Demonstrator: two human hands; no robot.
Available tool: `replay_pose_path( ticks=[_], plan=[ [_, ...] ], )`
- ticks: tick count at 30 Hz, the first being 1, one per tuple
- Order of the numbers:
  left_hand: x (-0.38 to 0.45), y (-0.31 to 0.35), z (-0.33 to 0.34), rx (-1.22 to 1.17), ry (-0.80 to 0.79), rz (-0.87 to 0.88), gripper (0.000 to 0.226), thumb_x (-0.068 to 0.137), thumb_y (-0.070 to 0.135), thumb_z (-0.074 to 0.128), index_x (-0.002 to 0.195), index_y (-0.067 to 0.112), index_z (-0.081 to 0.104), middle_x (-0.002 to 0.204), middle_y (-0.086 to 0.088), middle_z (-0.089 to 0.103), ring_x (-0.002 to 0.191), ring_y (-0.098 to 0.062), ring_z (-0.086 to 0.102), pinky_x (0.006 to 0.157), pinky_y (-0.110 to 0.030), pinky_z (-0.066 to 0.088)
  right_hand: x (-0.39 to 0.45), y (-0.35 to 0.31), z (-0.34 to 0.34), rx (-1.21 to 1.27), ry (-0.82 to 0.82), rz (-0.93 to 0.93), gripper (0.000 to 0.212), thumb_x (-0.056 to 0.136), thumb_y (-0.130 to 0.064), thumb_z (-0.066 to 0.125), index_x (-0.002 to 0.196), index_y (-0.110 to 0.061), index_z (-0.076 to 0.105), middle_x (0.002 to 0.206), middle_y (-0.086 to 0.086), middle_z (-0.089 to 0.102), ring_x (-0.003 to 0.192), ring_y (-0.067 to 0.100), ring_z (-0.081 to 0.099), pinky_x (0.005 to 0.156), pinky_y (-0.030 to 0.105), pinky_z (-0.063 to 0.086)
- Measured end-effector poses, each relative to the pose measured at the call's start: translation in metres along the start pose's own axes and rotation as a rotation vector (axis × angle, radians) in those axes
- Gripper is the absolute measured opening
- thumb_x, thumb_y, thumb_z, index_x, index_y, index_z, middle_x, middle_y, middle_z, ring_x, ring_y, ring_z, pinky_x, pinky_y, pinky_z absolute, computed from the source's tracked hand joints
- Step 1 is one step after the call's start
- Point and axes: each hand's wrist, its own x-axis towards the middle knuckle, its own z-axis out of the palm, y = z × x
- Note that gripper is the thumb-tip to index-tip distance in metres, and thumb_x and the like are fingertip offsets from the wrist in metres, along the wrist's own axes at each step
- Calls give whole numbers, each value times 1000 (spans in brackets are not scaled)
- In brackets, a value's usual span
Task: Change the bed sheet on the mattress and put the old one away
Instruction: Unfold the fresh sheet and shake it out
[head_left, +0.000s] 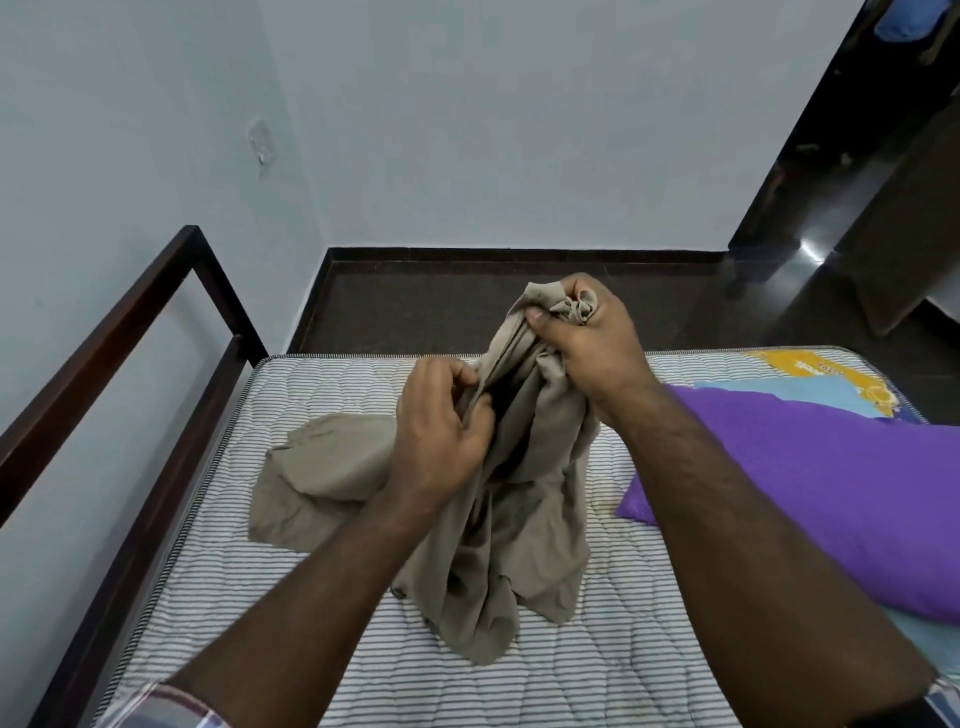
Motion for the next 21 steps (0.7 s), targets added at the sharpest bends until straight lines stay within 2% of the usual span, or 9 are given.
replay_pose_path(
  ticks=[4,7,9,11,13,16,18,20,21],
  plan=[
    [-12,-2,4,-88,-70,-94,12,95,26,63,88,24,53,86,9,52,84,-11,51,72,-26,40,-1,-3,-1,13,-49,-16,17,86,-8,69,82,-24,66,83,-7,68,83,10,63,83,34,52],
    [-8,-6,8,-196,-159,-220,5,98,30,59,93,30,61,92,13,62,91,-7,59,76,-22,46,-4,-6,1,42,-109,-37,25,91,1,62,89,-21,74,91,-7,74,93,10,68,92,31,52],
    [-5,-6,9,-311,-257,-302,9,99,27,60,96,34,65,95,13,67,92,-2,63,80,-19,47,-5,-7,3,64,-120,-12,26,93,1,62,89,-22,75,88,-7,75,92,9,69,92,30,53],
    [-5,-7,10,-427,-350,-403,3,97,24,65,97,24,68,94,10,69,90,-2,64,81,-21,48,-6,-9,3,86,-131,18,27,95,-1,63,88,-24,75,86,-7,75,90,10,69,91,31,55],
    [-5,-10,7,-486,-413,-443,21,87,31,74,87,13,63,84,3,64,78,-10,59,72,-27,47,-6,-9,1,86,-136,21,26,95,-6,64,84,-27,76,86,-4,74,89,15,68,91,39,54],
    [-5,-22,-1,-534,-501,-476,36,70,36,79,75,14,51,74,-4,51,70,-17,48,65,-33,40,-4,-6,-8,51,-106,31,20,93,-17,69,75,-26,73,76,-6,66,79,13,61,79,39,51],
    [-10,-26,-8,-525,-660,-500,35,70,35,79,84,13,55,79,-3,57,74,-19,54,69,-34,46,-3,-5,-15,4,-98,27,19,89,-24,74,72,-19,67,71,0,60,73,13,56,71,35,47],
    [-18,-30,-10,-443,-821,-502,30,81,28,79,105,18,66,97,2,72,92,-16,67,82,-33,55,-2,-3,-20,-51,-89,15,22,87,-25,76,78,-7,67,74,12,61,73,15,56,70,34,48],
    [-20,-33,-11,-410,-801,-511,27,85,24,78,109,21,68,102,2,74,97,-14,69,84,-32,56,-1,-1,-22,-84,-73,15,22,89,-22,75,82,-2,67,75,14,63,73,14,57,71,34,48]
  ],
)
